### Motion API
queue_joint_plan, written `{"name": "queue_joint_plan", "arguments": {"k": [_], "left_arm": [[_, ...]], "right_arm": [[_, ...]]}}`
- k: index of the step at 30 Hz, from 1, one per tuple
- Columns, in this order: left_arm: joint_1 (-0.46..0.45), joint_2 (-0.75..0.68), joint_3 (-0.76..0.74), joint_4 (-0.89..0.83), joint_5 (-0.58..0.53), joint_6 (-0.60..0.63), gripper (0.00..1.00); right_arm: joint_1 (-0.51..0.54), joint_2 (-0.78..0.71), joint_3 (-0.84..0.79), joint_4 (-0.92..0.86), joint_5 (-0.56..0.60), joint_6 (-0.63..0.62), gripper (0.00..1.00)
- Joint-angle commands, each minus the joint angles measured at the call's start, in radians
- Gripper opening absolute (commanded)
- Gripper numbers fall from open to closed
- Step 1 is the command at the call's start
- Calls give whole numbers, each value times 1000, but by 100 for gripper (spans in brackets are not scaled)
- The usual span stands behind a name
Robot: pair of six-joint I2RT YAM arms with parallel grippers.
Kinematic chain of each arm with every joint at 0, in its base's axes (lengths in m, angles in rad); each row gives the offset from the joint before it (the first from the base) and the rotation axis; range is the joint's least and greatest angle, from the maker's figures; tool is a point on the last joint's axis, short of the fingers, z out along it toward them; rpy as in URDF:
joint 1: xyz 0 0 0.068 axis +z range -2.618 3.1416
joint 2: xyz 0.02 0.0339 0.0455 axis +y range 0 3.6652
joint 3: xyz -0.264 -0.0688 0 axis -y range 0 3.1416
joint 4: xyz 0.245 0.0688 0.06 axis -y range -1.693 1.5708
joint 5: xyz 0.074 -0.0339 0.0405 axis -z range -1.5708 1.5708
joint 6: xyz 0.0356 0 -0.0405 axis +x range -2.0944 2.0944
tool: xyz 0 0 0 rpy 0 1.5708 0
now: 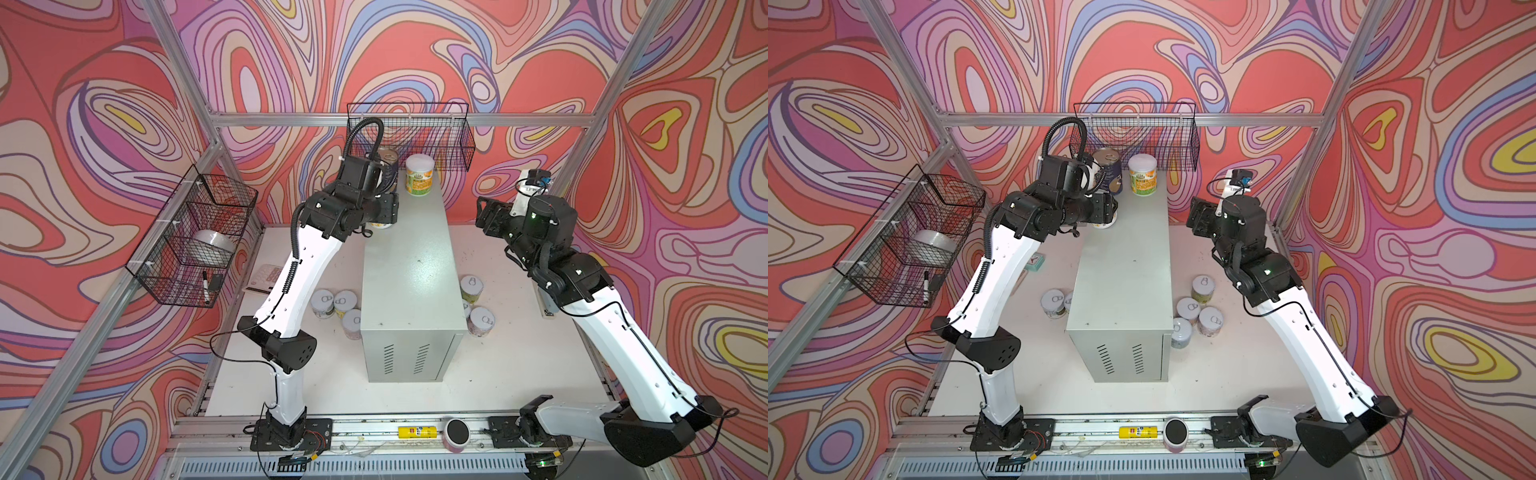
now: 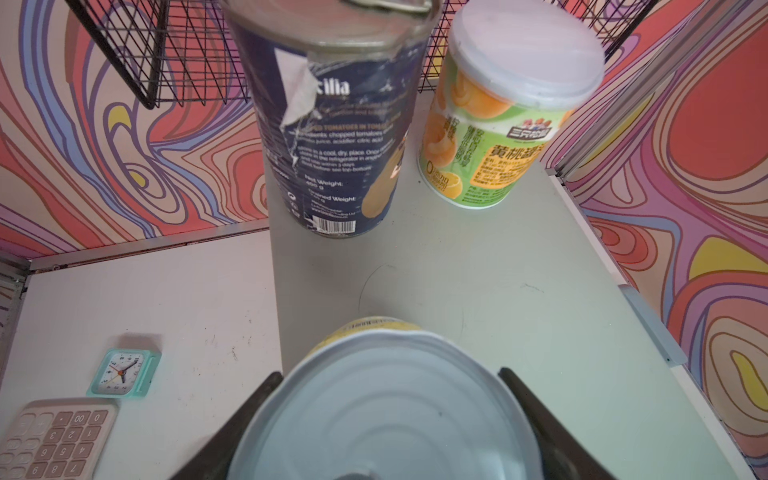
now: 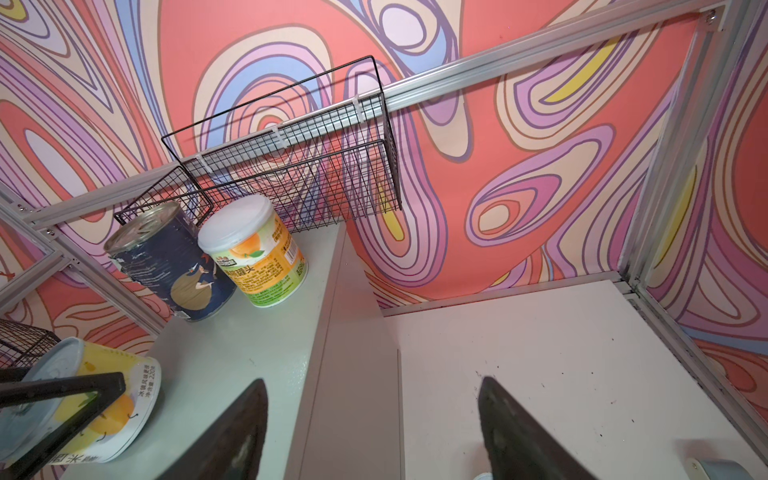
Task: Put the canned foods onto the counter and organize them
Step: 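Lift the yellow can over the cabinet top with the left gripper while the right rises, then lower the yellow can onto the cabinet top beside the blue can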
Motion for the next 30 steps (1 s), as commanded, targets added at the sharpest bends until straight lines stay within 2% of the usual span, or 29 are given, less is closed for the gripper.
{"name": "queue_joint_plan", "arguments": {"k": [1, 6, 14, 20, 23, 25, 30], "left_arm": [[-3, 14, 32, 56, 10, -6, 77], [-3, 18, 32, 74, 19, -4, 100], [-4, -6, 46, 128, 8, 20, 100], [-3, -71, 50, 194, 17, 48, 94], [-13, -114, 28, 183, -12, 63, 86], [-37, -166, -53, 195, -55, 82, 79], [-146, -321, -362, 300, -192, 112, 81]], "right_arm": [[-5, -19, -16, 16, 15, -5, 82], [-6, -16, -21, 24, 14, -5, 82], [-4, -13, -27, 35, 9, -5, 82], [-5, -2, -10, 44, -8, -10, 82], [-5, -2, -4, 44, -24, -8, 82], [-6, -6, -4, 45, -35, -7, 81], [-5, -7, -21, 56, -55, 2, 81]]}}
